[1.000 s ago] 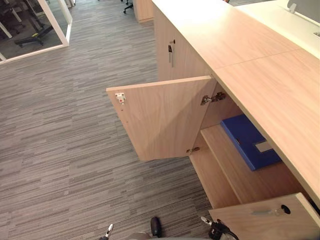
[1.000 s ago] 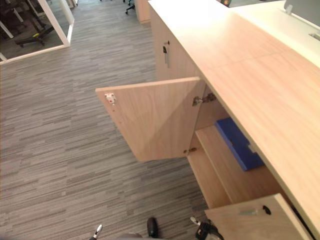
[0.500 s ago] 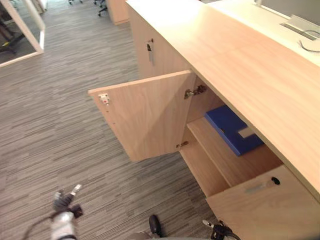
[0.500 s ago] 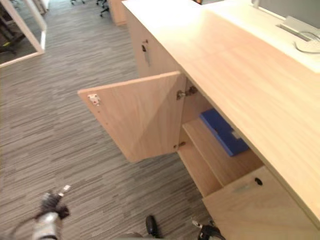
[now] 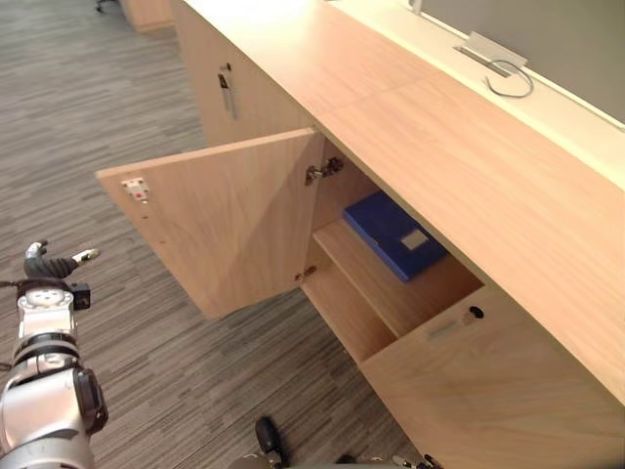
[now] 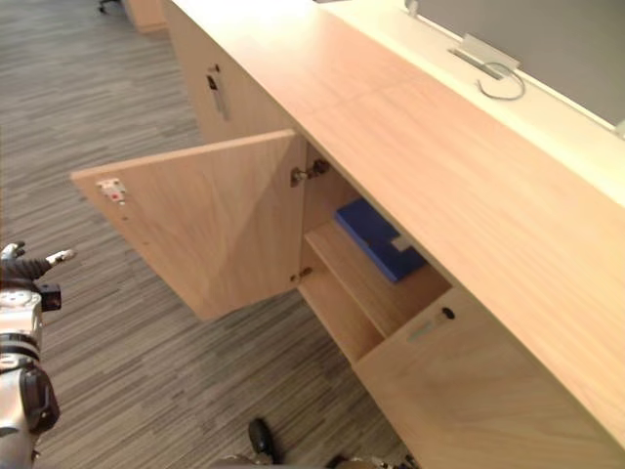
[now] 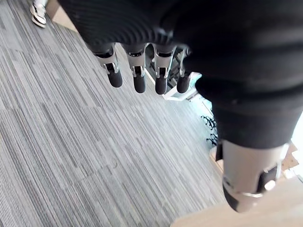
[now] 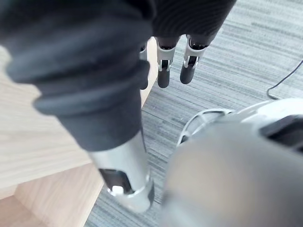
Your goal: Walk over to the cabinet, pick up the folder, carry it to the office cabinet, place the folder inside the office cabinet, then close the office cabinet door
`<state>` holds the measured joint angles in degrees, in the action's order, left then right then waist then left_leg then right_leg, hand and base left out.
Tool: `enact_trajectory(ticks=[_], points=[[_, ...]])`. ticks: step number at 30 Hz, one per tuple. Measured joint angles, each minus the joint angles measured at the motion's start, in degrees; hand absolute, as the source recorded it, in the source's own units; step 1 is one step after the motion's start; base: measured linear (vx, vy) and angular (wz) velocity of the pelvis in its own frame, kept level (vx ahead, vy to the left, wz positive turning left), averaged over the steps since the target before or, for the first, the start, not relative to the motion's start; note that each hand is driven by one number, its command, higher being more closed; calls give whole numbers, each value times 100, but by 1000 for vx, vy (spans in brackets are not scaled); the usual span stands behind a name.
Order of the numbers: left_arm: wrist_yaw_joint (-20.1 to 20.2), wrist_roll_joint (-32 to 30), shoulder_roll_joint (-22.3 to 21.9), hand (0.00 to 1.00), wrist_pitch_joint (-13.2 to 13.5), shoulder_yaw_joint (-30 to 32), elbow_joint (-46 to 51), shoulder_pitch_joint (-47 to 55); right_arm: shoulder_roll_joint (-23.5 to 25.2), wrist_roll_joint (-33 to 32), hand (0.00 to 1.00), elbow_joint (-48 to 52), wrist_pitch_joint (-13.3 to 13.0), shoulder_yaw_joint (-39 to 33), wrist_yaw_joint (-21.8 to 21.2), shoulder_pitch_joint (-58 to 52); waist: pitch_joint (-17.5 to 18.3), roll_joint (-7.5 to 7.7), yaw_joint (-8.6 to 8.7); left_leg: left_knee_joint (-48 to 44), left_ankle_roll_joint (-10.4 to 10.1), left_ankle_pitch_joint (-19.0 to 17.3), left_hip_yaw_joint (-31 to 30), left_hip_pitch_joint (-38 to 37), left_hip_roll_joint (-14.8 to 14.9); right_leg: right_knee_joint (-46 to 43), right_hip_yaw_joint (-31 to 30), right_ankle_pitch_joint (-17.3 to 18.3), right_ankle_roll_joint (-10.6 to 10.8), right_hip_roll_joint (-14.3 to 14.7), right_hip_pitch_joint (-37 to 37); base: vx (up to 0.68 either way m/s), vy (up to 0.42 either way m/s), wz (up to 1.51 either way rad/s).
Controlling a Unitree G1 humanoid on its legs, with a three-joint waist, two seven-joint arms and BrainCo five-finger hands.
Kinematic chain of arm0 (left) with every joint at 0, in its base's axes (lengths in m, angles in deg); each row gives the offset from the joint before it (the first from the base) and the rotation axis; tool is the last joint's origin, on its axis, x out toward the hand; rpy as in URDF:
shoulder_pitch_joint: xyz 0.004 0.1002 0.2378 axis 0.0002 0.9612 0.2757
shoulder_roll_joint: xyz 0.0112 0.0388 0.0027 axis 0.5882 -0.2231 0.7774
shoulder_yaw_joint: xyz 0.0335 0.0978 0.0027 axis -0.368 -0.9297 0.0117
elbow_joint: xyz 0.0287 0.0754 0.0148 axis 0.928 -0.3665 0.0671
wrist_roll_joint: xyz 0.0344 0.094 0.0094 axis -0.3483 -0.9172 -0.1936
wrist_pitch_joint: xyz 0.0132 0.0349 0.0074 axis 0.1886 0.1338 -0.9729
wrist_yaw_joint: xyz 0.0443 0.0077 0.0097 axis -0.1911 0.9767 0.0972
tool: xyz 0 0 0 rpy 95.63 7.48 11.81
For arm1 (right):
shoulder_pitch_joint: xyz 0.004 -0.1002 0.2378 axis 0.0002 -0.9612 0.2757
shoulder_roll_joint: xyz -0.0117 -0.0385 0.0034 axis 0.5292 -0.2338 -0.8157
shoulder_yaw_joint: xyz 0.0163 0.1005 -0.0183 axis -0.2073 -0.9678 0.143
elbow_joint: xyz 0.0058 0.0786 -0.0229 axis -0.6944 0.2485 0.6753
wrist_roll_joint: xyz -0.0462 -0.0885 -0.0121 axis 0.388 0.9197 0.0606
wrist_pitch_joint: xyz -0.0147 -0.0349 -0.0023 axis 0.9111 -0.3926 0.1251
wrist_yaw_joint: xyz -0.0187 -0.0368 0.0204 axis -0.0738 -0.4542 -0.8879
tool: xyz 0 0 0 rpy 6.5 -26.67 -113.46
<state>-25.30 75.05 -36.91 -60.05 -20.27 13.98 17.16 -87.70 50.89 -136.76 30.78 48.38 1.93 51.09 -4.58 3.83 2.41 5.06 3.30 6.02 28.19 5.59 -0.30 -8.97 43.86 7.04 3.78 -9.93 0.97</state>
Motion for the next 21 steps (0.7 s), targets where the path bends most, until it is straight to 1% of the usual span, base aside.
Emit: enact_trajectory(ticks=[2,4,5,7,8,9,10,12,13,15,16,20,21], points=[[111,6,0,0,-11,-316,-127,-192,6,0,0,4,-27,127,-34,-70,-30,54,57,-1,9,6,41,28,25,2,-17,-5,-5,17,-42,-32,1,-13],[167,6,0,0,-11,-658,-126,-367,12,3,0,8,-38,203,-49,-90,-48,105,59,-2,9,9,55,50,47,3,-20,-10,-13,39,-66,0,0,0],[187,16,0,0,-10,-961,-127,-578,22,2,0,14,-50,233,-59,-90,-79,158,65,-2,7,11,61,65,64,4,-20,-14,-20,54,-88,-33,-17,0],[208,14,2,0,-6,-1273,-126,-832,32,1,0,26,-72,245,-61,-91,-107,201,89,-2,3,16,67,116,78,4,-24,-15,-21,67,-146,-13,-6,-2],[213,-7,44,0,5,-1569,-127,-1112,36,-2,0,126,-76,383,-53,-93,-165,250,89,-3,5,28,89,173,91,7,-41,-25,-36,77,-205,-22,-10,-6],[213,-15,83,0,7,-1669,-128,-1203,43,-3,0,181,-78,431,-53,-93,-196,274,91,-3,5,28,106,173,98,9,-53,-30,-43,82,-211,-23,-9,-12],[130,-14,156,0,-33,-1732,-197,-1371,66,-3,0,233,-87,458,-52,-93,-230,322,111,-4,5,28,135,172,110,13,-80,-44,-62,93,-229,-21,-8,-19],[71,-8,525,0,-39,-2069,-294,-1780,92,-30,0,240,-100,594,-40,-104,-303,440,95,-5,4,28,239,226,174,20,-200,-110,-125,154,-343,-22,-8,-22],[57,-4,624,0,-37,-2174,-294,-1932,96,-48,0,248,-113,630,-37,-99,-326,474,93,-5,5,28,254,250,190,25,-205,-131,-145,167,-377,-15,-13,-12],[30,6,735,0,-42,-2335,-294,-2120,114,-69,0,256,-157,678,-38,-98,-357,520,91,-5,6,27,276,238,202,37,-221,-165,-166,176,-378,-9,-9,-6],[29,6,803,0,-41,-2495,-292,-2172,145,-98,0,287,-199,692,-39,-98,-372,522,91,-6,6,25,275,239,231,43,-224,-220,-211,182,-382,-7,-2,-3],[19,121,813,0,18,-2755,-250,-2199,147,-121,0,432,-260,932,-43,-100,-382,538,76,-6,8,25,240,240,258,40,-227,-288,-219,190,-381,-8,0,3],[120,511,810,0,22,-2965,-177,-2199,90,-126,0,433,-264,1080,-47,-96,-386,534,27,-7,7,25,230,245,257,25,-234,-288,-218,184,-380,-18,0,7]])
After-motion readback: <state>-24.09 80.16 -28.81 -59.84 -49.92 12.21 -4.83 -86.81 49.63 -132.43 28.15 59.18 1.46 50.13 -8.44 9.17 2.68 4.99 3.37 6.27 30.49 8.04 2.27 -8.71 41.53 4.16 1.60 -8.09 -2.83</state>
